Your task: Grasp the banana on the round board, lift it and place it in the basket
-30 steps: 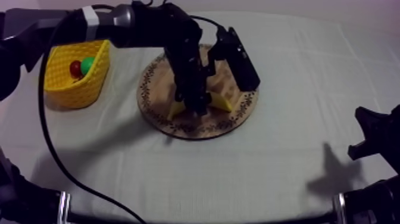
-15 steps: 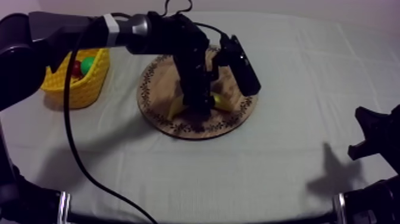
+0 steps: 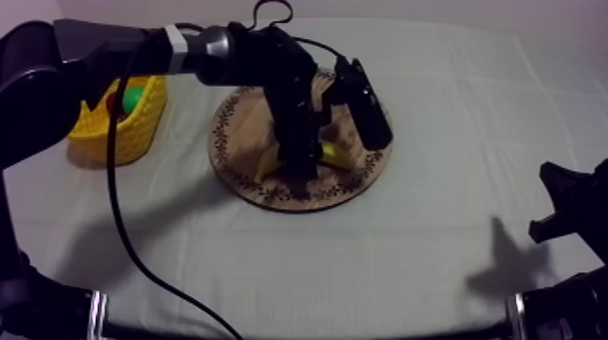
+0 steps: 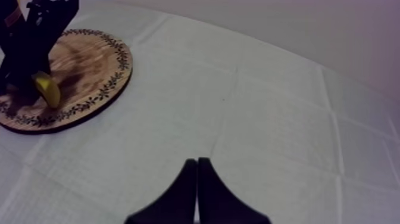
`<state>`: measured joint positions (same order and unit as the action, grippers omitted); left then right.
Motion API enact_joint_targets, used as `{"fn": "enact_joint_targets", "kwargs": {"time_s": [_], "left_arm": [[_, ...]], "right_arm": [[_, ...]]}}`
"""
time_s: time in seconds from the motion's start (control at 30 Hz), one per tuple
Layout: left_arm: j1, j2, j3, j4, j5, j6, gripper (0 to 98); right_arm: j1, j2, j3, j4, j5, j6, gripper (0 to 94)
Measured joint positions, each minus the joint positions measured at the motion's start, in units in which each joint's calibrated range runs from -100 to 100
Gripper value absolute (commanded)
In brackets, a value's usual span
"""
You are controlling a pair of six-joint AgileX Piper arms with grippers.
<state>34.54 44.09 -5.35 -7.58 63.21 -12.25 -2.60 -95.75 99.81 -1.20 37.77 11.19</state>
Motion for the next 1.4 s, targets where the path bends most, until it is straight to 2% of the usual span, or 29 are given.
{"fn": "enact_joint_targets", "kwargs": {"time_s": [0.2,0.37,0.53,0.8,0.97,1.17,1.4], "left_arm": [[-0.07,0.37,0.21,0.07,-0.53,-0.55,20.8],[-0.21,-0.05,0.52,0.07,-0.79,-0.65,13.0],[-0.53,-2.77,1.31,0.49,-0.04,-0.20,13.8],[-1.70,-12.82,5.93,1.34,1.12,2.21,16.4],[-3.65,-21.77,9.63,2.01,2.75,3.30,12.9],[-6.02,-32.82,12.86,2.14,9.51,5.18,12.6],[-9.61,-46.15,20.52,2.30,15.61,8.12,17.5]], "right_arm": [[0.00,0.00,0.00,0.00,0.00,0.00,0.3],[0.00,0.00,0.00,0.00,0.00,0.00,0.3],[0.00,0.00,0.00,0.00,0.00,0.00,0.3],[0.00,0.00,0.00,0.00,0.00,0.00,0.3],[0.00,0.00,0.00,0.00,0.00,0.00,0.3],[0.00,0.00,0.00,0.00,0.00,0.00,0.3],[0.00,0.00,0.00,0.00,0.00,0.00,0.3]]}}
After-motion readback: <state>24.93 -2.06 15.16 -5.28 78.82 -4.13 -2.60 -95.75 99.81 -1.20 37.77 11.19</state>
